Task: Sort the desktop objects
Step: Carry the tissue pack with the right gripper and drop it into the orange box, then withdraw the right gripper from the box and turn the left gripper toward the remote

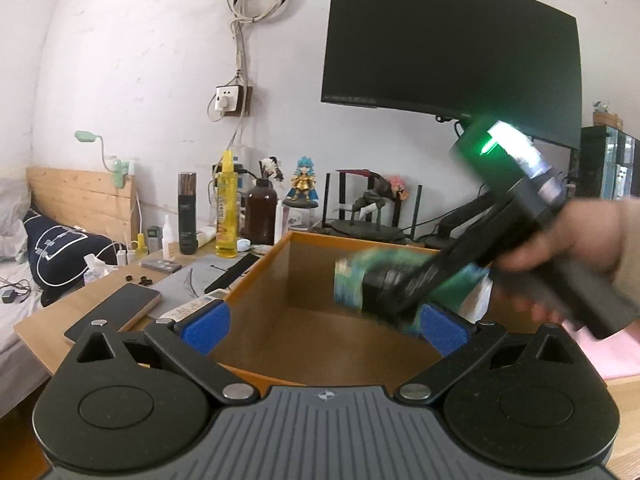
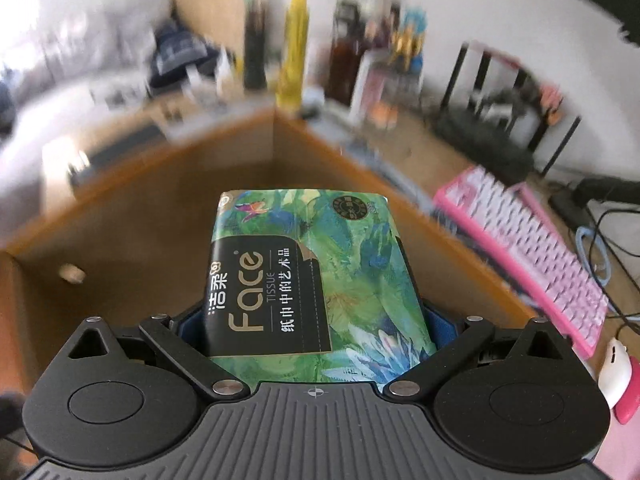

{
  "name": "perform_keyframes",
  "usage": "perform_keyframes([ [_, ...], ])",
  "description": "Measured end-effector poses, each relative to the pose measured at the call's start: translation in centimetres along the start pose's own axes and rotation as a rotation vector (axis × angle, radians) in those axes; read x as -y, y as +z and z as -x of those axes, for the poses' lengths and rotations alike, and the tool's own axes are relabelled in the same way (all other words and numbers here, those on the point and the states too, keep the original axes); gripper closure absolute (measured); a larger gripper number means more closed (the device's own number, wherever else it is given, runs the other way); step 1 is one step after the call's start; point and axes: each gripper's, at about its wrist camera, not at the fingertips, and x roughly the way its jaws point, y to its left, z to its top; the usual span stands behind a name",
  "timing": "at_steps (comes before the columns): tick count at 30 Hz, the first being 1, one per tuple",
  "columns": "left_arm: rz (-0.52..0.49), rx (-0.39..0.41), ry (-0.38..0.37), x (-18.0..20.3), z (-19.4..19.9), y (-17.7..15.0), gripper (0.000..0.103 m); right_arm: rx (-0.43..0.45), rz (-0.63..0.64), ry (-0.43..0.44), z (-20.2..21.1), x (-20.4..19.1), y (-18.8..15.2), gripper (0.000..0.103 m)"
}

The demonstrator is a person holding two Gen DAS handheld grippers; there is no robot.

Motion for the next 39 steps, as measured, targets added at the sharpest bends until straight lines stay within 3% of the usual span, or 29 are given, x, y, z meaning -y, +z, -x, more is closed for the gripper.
perform_keyframes([
  [6, -0.001, -0.009, -0.007, -0.5, -0.5, -0.5, 0.0, -0.128, 0.028, -0.012, -4.3, -2.2, -0.6, 0.003],
  [16, 0.001, -0.03, -0.027, -1.3, -1.2, -1.1, 0.0, -0.177, 0.014, 0.01, -4.4, -2.5, -0.6, 0.002],
  [23, 0.008, -0.032, -0.016, -1.4, -1.1, -0.9, 0.0, -0.074, 0.003, -0.011, 0.0, -1.4, -0.4, 0.0],
  [28, 0.005, -0.005, -0.02, -1.5, -0.3, -0.6, 0.0, 0.06, -0.045, -0.004, 4.8, 0.2, -1.4, 0.0],
  [35, -0.005, 0.036, -0.023, -1.7, 0.3, 0.4, 0.0, 0.289, -0.124, -0.003, 12.5, 2.8, -5.0, 0.0],
  [39, -0.002, 0.062, -0.031, -2.0, 0.6, 1.0, 0.0, 0.443, -0.195, -0.036, 17.8, 3.0, -9.3, 0.0],
])
